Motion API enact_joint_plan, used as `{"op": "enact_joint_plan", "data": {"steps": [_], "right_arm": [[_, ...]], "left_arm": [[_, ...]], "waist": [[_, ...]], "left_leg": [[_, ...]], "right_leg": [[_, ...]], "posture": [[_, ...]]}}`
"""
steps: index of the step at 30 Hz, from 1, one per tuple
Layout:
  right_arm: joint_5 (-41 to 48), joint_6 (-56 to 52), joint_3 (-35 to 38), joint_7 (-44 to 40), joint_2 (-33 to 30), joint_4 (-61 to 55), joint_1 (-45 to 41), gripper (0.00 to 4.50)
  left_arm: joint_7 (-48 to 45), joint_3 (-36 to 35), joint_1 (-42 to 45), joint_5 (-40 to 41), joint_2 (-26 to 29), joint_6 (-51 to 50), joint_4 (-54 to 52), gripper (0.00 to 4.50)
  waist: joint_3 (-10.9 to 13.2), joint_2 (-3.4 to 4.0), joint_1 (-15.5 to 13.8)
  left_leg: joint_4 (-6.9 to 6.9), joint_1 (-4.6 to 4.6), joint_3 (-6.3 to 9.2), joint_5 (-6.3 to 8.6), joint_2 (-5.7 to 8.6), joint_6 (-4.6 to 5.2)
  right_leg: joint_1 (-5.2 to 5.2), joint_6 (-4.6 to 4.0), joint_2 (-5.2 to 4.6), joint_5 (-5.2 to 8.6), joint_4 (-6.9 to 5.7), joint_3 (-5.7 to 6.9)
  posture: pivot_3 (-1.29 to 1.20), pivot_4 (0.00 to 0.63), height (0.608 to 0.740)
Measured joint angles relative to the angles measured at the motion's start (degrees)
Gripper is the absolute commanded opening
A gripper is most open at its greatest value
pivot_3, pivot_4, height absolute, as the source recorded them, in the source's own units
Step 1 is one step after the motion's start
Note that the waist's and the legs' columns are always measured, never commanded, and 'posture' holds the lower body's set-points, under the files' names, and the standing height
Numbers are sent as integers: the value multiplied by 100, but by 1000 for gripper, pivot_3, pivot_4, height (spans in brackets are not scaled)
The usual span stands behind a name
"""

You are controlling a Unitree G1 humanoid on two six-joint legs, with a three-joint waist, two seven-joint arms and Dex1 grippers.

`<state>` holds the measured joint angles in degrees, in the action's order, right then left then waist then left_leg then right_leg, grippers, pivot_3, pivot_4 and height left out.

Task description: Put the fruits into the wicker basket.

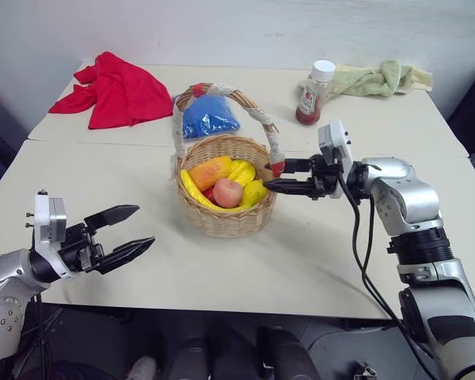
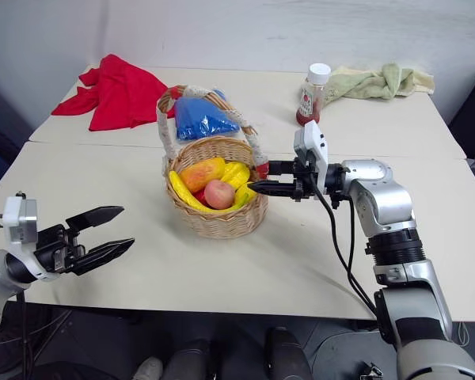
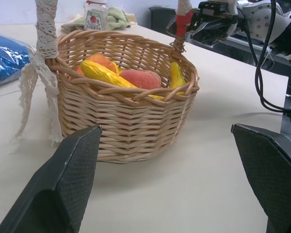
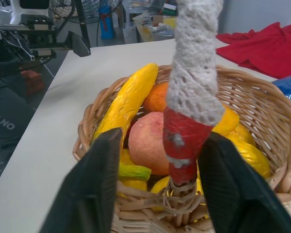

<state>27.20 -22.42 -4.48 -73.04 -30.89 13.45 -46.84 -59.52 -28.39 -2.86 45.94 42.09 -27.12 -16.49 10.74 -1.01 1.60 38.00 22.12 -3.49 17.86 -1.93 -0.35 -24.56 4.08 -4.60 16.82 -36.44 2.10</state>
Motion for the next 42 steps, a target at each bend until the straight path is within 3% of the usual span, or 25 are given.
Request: {"op": "enact_joint_plan", "data": {"steps": [4,9,12,18,24,31,38,42], "right_arm": [[-1,121,54,-79,-46,-277,216,132],[222,-73,367,135,-231,-1221,767,127],[378,-288,877,713,-371,-1909,1197,127],[723,-769,2481,1984,-870,-2789,2108,127],[474,-584,3446,2525,-1185,-2235,2753,127],[21,19,3550,3137,-1071,-1154,2761,127],[-40,86,3122,3166,-931,-1314,3194,2383],[-126,241,3231,3147,-1087,-1449,3469,3711]], "left_arm": [[-3,40,70,-1,3,-6,3,4500],[-117,244,414,0,110,-31,123,4500],[-246,481,761,-1,156,-62,200,4500],[-414,1183,1552,-7,-46,-121,424,4500],[-540,1815,2239,-79,-341,-120,608,4500],[-703,2172,2742,-328,-500,18,844,4500],[-778,2157,2682,-571,-346,189,912,4500],[-730,1912,2539,-623,-155,223,1032,4500]], "waist": [[0,0,-1],[0,0,-20],[0,0,-30],[0,0,-110],[0,0,-136],[0,0,-106],[0,0,-129],[0,0,-143]], "left_leg": [[-1,0,1,0,-1,0],[0,1,1,0,3,0],[2,4,4,-1,5,-2],[2,3,2,-1,8,-2],[10,-9,-28,-3,14,4],[9,-26,-49,-16,9,-15],[9,-25,-45,-13,9,-10],[8,-24,-45,-7,14,9]], "right_leg": [[0,0,1,0,1,2],[1,0,-2,0,-2,2],[1,0,-3,0,-1,3],[4,1,1,0,1,4],[2,9,16,-5,9,5],[1,10,38,-5,-2,-3],[2,10,31,-5,-1,-31],[2,10,30,-4,0,-52]], "posture": [[0,150,740],[0,150,740],[0,150,740],[0,150,740],[0,150,740],[0,150,740],[0,150,740],[0,150,740]]}}
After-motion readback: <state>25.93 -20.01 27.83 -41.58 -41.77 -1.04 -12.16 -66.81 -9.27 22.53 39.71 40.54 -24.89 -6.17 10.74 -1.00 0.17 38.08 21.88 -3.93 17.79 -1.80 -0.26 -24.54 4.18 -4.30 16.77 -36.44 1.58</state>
